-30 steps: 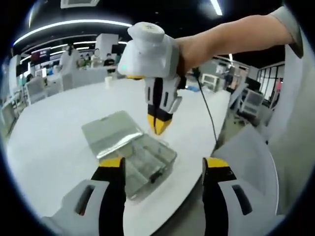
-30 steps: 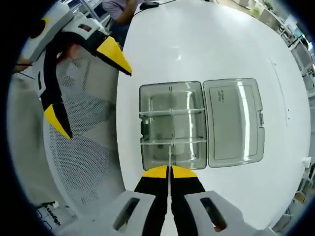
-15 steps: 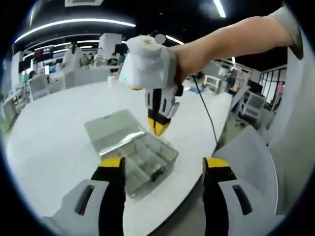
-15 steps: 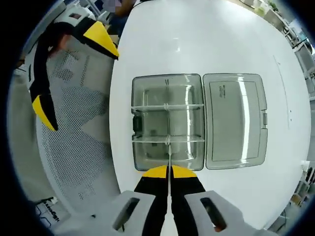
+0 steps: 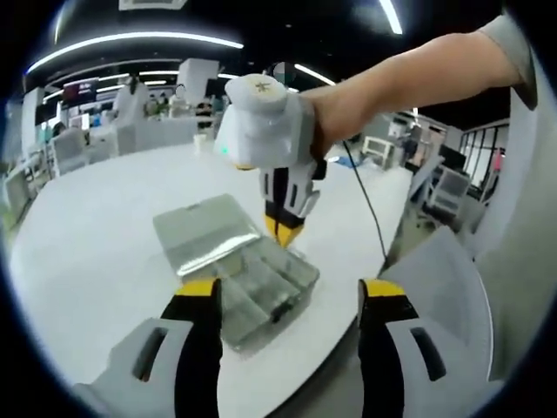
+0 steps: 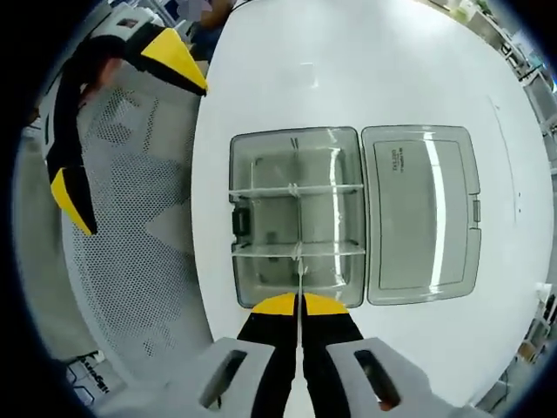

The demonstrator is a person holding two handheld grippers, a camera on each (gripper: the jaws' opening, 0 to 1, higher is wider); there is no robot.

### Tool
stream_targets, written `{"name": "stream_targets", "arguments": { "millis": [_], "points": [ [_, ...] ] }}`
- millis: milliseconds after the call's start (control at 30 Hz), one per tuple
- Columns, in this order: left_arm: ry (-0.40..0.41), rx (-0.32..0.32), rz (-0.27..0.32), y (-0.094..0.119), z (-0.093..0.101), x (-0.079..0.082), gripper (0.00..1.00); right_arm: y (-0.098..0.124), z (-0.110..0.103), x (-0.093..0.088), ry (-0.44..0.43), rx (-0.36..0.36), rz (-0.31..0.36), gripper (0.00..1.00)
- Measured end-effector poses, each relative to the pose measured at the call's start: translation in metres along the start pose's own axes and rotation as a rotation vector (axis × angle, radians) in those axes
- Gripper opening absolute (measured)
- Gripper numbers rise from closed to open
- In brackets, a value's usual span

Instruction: Insert the divider into the dual guide fixture by aligning both edges with the guide slots and pushing it downward to the bottom, including one-sided entry, uneven engagement, binding, and posture correction.

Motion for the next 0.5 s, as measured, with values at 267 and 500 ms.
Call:
{"name": "stream_targets", "arguments": {
  "millis": [267, 500],
  "points": [
    [0.004, 0.003, 0.003, -0.001, -0.003, -0.002, 0.62, -0.005, 0.001, 0.002, -0.008, 0.001, -0.008, 0.0],
    [0.005, 0.004, 0.008, -0.001, -0.004, 0.0, 0.62, 0.0, -0.01, 0.002, -0.027, 0.002, -0.015, 0.0]
  ]
}}
Point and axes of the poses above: the point that each gripper's makers call its tool centre point, and the gripper's own axes: y roughly backward along the fingers, z roughly to its right, x roughly out of its top, the point moved 5 cm from there along y, roughly backward along the fingers, and after that the axes turned 9 degrees about -x, right-handed, at the moved point
